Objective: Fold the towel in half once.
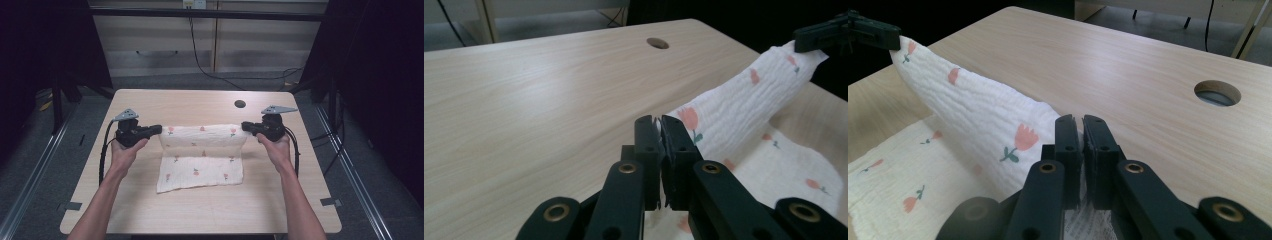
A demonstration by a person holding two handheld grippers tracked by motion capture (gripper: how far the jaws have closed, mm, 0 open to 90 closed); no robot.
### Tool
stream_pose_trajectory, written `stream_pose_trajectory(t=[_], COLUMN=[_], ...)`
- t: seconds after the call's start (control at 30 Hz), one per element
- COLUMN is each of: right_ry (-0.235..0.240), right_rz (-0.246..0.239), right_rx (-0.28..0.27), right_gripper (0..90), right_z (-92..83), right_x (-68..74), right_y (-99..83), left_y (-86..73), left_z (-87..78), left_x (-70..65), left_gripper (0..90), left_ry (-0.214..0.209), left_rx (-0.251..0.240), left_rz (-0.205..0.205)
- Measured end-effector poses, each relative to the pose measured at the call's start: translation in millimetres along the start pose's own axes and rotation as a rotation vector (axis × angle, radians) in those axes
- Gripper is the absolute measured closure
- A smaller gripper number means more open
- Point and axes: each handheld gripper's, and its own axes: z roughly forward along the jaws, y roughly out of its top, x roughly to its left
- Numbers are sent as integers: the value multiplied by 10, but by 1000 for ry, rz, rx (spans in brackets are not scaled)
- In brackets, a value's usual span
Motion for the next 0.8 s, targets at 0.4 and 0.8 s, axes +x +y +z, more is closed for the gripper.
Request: stream_pose_trajectory(t=[0.4, 0.8], right_ry=[7, 63], right_rz=[10, -30], right_rx=[18, 26], right_gripper=[855, 850], right_z=[169, -57], right_x=[-23, 204], right_y=[-81, -331], left_y=[-87, -435], left_z=[2, -261], left_x=[-18, -238], left_gripper=[869, 867], left_ry=[-17, -54], left_rx=[-19, 0], left_rz=[-3, 49])
